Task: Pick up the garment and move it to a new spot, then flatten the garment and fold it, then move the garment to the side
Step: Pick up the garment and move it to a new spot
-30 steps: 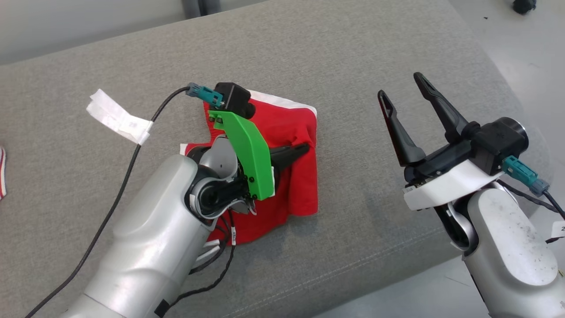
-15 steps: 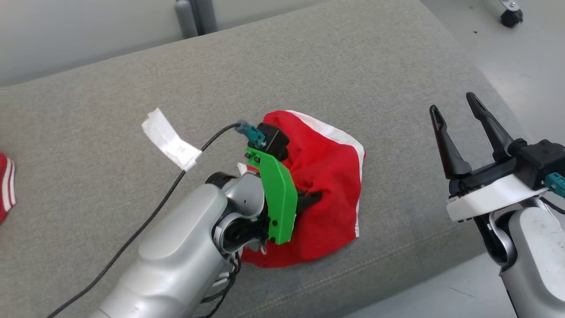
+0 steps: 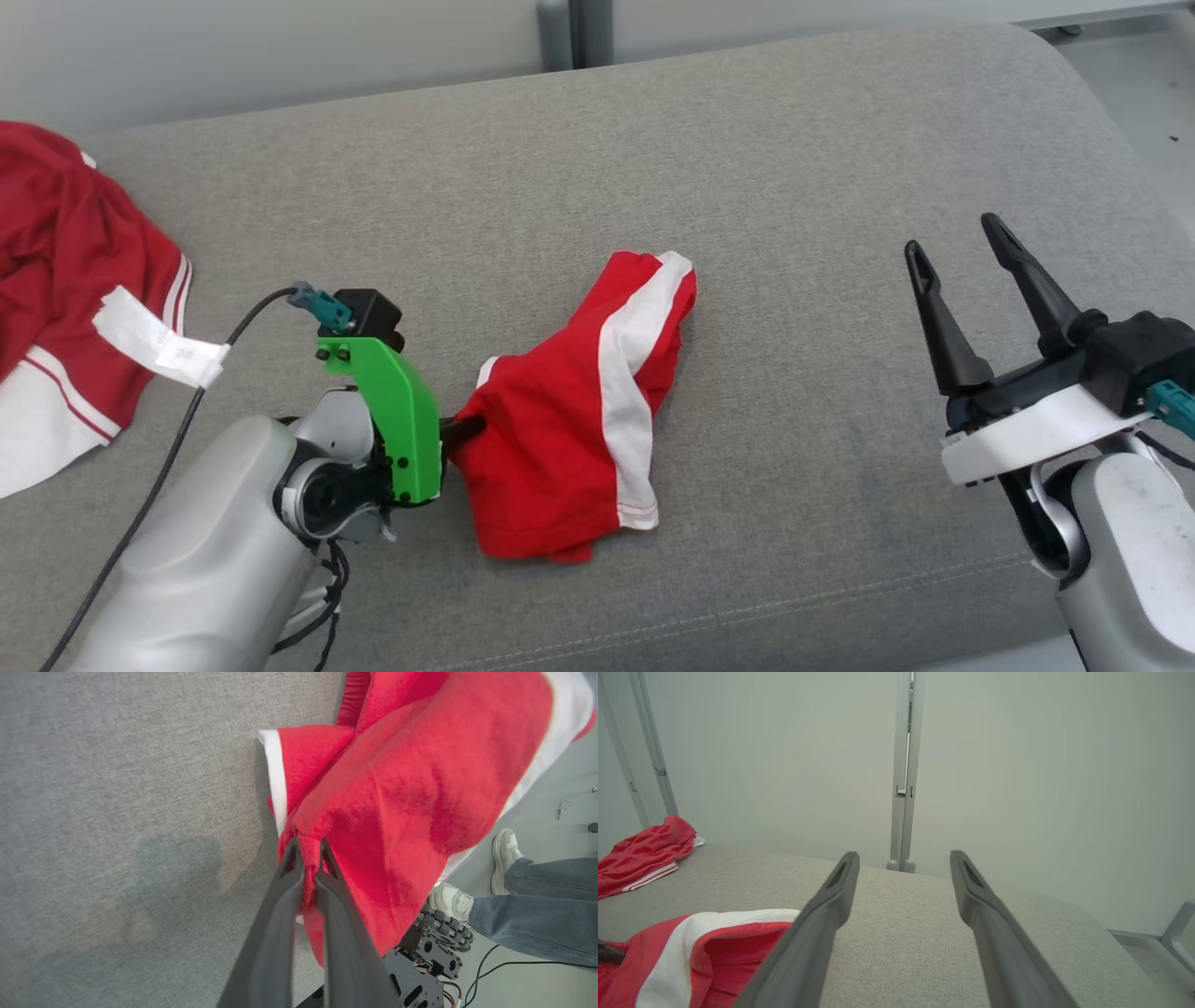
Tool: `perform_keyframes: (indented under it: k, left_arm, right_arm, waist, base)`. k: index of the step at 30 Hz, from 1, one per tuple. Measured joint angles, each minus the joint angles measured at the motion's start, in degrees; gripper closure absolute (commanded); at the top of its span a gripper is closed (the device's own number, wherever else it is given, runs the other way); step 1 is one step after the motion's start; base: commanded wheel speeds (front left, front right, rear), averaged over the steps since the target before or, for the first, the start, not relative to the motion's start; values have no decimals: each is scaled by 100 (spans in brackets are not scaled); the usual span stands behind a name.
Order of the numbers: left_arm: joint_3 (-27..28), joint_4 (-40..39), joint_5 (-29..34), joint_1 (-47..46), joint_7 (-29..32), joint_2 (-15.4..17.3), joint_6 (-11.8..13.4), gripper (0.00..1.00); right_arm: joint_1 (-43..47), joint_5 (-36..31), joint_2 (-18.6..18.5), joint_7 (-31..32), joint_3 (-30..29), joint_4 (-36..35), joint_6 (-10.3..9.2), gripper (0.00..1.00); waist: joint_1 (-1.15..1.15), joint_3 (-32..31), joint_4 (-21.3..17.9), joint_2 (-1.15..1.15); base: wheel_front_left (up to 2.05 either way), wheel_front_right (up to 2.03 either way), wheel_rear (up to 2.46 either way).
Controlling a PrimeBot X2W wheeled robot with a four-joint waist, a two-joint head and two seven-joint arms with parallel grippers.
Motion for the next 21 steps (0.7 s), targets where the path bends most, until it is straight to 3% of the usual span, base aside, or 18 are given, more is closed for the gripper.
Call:
perform_keyframes:
  k: [1, 3, 4, 5, 12, 21]
  left_arm:
    - [25, 30, -8, -4, 1, 35, 0, 100]
    - [55, 85, -11, -15, 24, 149, -5, 57]
    - [56, 97, -12, -15, 45, 168, -8, 43]
    - [53, 99, -22, -15, 45, 178, -19, 0]
    - [97, 136, -129, -13, -99, 201, -41, 0]
    - [468, 52, 319, -1, -1082, 476, 107, 0]
  right_arm:
    - [-2, 0, 11, 0, 53, 1, 0, 0]
    - [-2, -1, 85, 0, 188, 12, 2, 0]
    - [-2, -2, 96, 0, 220, 15, 2, 0]
    - [-2, -3, 101, 0, 242, 26, 2, 0]
    - [9, 1, 102, 0, 281, 204, 2, 0]
    - [65, 218, 34, 0, 82, 421, 3, 0]
  waist:
    - [0, -3, 58, 0]
    - [0, -11, 177, 0]
    - [0, -11, 198, 0]
    - [0, -8, 209, 0]
    - [0, -4, 187, 0]
    - [0, -133, 246, 0]
  base:
    - [0, 0, 0]
    - [0, 0, 0]
    - [0, 0, 0]
    - [0, 0, 0]
    - [0, 0, 0]
    - [0, 0, 0]
